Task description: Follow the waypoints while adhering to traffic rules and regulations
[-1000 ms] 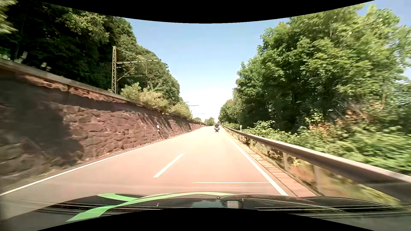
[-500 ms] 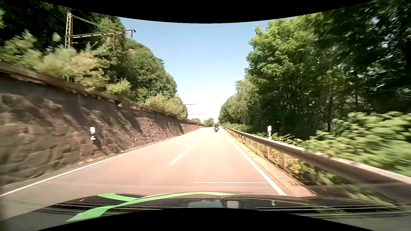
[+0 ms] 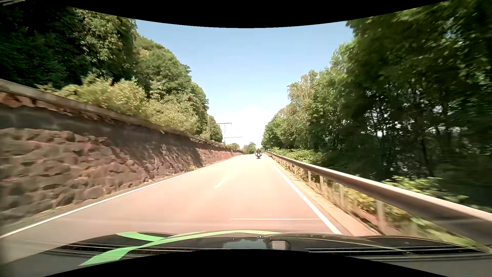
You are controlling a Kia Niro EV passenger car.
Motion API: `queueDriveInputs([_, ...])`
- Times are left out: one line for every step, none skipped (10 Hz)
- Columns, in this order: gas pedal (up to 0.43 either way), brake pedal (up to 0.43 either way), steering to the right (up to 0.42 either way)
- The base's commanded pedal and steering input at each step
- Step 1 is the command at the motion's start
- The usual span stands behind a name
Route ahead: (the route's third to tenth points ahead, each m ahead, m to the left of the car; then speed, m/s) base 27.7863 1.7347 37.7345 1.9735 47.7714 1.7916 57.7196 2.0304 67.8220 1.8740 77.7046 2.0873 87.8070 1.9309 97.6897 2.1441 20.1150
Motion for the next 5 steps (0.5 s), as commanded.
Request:
queueDriveInputs([0.177, 0.0, -0.003])
queueDriveInputs([0.177, 0.0, -0.003])
queueDriveInputs([0.197, 0.0, -0.003])
queueDriveInputs([0.197, 0.0, -0.003])
queueDriveInputs([0.22, 0.0, -0.003])
